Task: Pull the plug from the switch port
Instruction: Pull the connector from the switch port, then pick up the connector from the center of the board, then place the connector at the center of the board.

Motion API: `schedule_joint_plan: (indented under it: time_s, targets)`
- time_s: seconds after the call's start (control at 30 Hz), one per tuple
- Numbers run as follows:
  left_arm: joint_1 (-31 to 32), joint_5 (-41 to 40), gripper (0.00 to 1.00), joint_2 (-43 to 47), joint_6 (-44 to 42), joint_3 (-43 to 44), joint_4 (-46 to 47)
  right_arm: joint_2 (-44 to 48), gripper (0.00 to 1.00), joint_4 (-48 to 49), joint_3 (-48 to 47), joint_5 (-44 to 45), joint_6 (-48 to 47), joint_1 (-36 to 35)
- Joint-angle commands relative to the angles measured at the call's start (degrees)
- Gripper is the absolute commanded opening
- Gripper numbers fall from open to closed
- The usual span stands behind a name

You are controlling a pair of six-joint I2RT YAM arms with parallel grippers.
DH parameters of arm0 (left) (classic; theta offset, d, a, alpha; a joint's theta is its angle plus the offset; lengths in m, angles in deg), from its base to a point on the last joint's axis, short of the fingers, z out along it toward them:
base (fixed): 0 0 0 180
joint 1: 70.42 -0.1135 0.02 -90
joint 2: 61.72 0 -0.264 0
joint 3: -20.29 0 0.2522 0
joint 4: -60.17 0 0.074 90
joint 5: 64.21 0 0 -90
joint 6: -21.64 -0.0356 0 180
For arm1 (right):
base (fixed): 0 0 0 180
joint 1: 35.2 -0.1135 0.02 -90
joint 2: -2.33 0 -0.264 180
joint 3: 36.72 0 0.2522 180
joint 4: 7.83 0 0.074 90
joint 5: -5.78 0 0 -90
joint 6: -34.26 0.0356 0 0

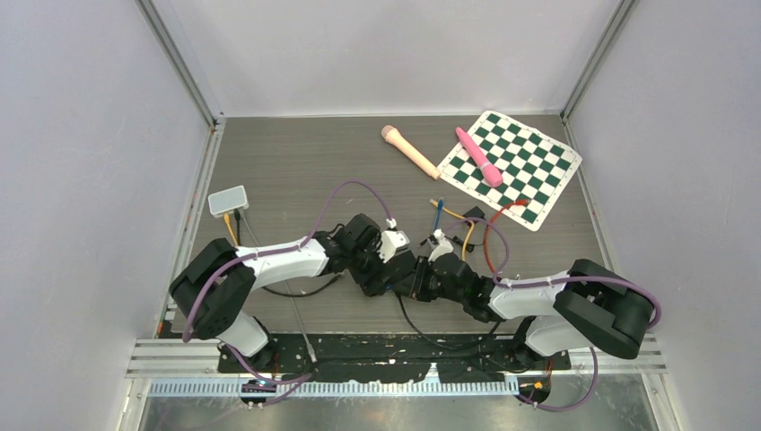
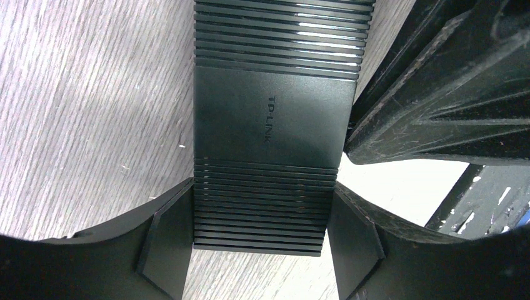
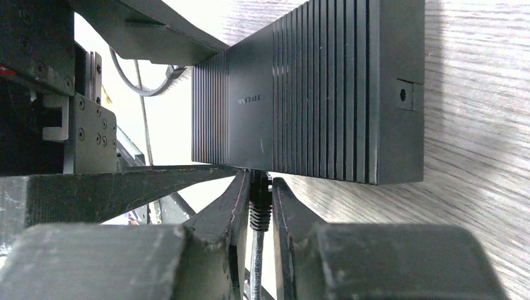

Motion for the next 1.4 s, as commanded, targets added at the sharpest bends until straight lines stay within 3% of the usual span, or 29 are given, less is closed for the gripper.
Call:
schedule_joint_plan:
  time_s: [0.0, 0.1, 0.13, 0.2, 0.47, 0.6, 0.73, 0.93, 1.0, 1.1, 1.2, 1.37]
  targets:
    - [-0.9, -5.5, 0.47, -0.9, 0.7, 1.3, 1.5, 2.6, 0.05, 2.0, -1.2, -8.7, -0.4, -1.5]
    - [-1.0, -5.5, 0.47, -0.7, 0.9, 0.8, 1.9, 2.4, 0.05, 12.9, 4.9, -3.5, 8.6, -1.5]
    - [-1.0, -5.5, 0.47, -0.6, 1.0, 0.6, 2.0, 2.1, 0.05, 21.6, 8.9, -2.6, 10.1, -1.6]
    - [-1.0, -5.3, 0.47, -0.5, 1.1, 0.5, 2.1, 1.2, 0.05, 24.6, 10.4, -2.0, 10.9, -1.5]
    - [-1.0, -5.6, 0.47, -0.7, 0.6, 1.4, 1.2, 6.7, 0.05, -1.1, -0.5, -2.0, 0.3, -2.6]
    - [-1.0, -5.5, 0.47, -0.1, 0.4, 1.0, 1.7, 13.9, 0.05, -9.1, -1.7, 6.1, -2.3, -2.6]
    - [-1.0, -7.4, 0.49, 0.0, 0.9, 0.8, 2.0, 23.9, 0.05, -24.4, -2.5, 16.8, -2.0, -2.6]
    - [-1.1, -7.4, 0.49, -0.1, 1.0, 0.6, 2.6, 45.9, 0.05, -34.8, -0.3, 29.0, -1.8, -2.5]
    - [-1.1, -7.0, 0.49, -0.2, 0.9, 0.6, 2.8, 48.8, 0.05, -37.1, -1.5, 32.3, -3.5, -2.2]
    - [-1.1, -7.0, 0.49, -0.3, 1.1, 0.8, 3.0, 47.8, 0.05, -39.4, -6.7, 36.4, -7.9, -1.4]
    - [-1.1, -6.4, 0.49, -0.2, 0.9, 1.1, 2.6, 40.6, 0.05, -40.1, -11.7, 37.2, -11.1, 2.9]
    - [-1.1, -6.5, 0.49, 0.7, 0.6, 0.8, 1.8, 29.4, 0.05, -34.5, -18.1, 23.0, -14.9, 17.5]
